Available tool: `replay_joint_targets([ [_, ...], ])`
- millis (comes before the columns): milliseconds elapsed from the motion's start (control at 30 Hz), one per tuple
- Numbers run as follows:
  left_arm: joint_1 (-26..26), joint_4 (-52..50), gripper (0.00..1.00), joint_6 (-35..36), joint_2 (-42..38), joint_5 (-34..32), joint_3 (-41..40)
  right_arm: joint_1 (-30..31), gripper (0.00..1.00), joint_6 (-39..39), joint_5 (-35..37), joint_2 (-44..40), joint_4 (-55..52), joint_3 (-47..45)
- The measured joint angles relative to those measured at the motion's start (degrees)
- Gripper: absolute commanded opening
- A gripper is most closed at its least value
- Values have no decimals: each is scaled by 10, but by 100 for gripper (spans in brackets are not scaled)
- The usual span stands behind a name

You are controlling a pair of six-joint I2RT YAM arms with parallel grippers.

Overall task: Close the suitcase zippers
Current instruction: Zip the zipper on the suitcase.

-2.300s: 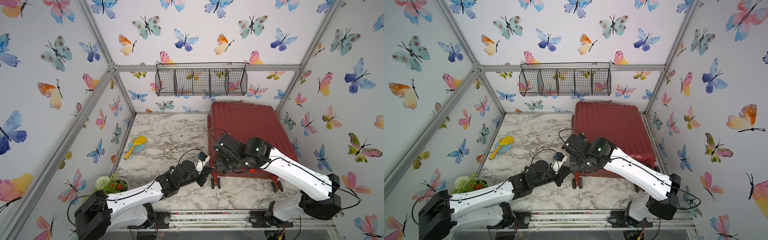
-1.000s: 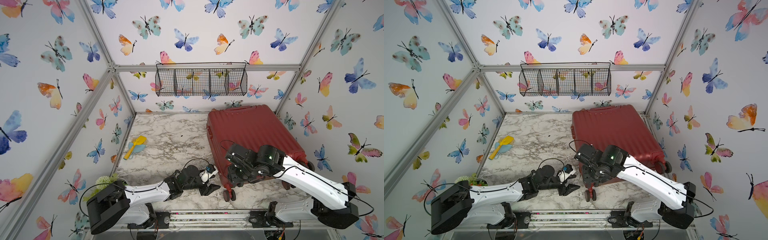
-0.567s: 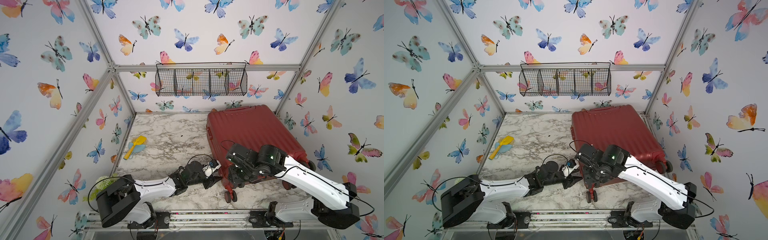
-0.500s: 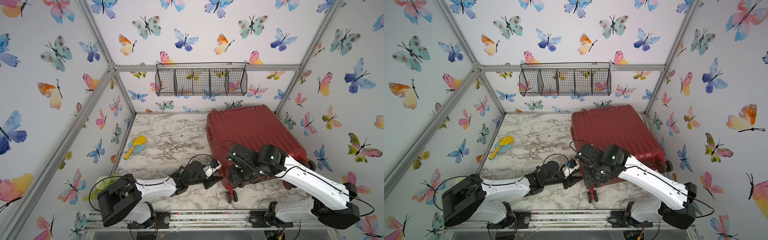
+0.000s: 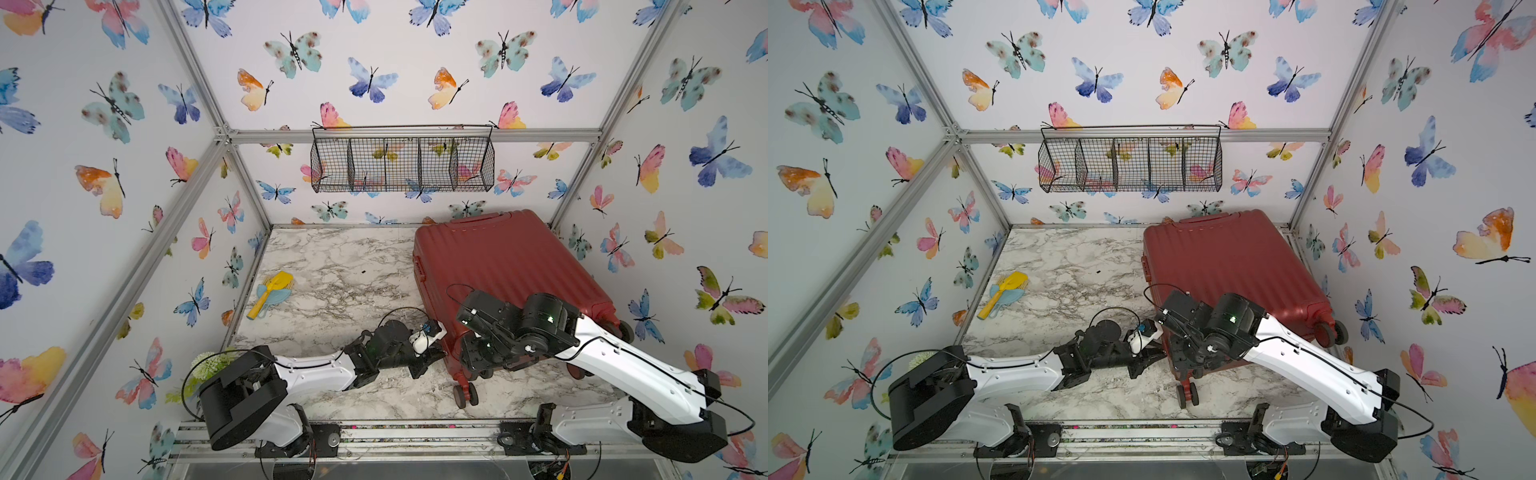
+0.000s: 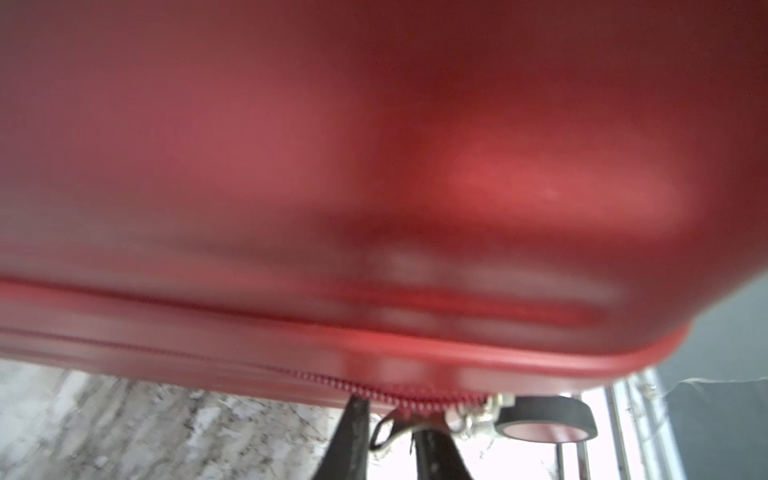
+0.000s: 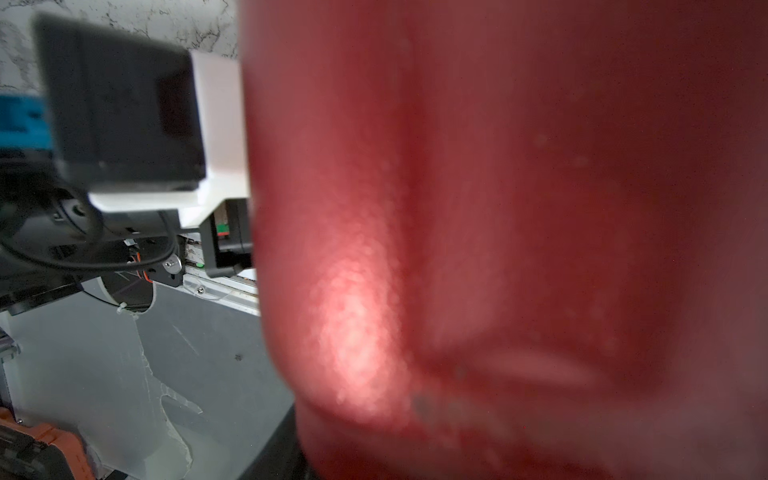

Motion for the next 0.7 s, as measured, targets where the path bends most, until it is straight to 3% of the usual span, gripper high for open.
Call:
replay_joint_targets([
  [67,-1,-4,0,1,0,8,0,0,3,2,0,-4,5,-4],
  [267,18,-23,0,-17,-19,35,4,0,3,16,8,-15,13,-6],
  [533,186,-52,0,-68,6,96,50,0,3,38,13,-48,55,-52],
  [700,219,-97,0,-71,102,96,146,1,3,31,2,-45,55,-68],
])
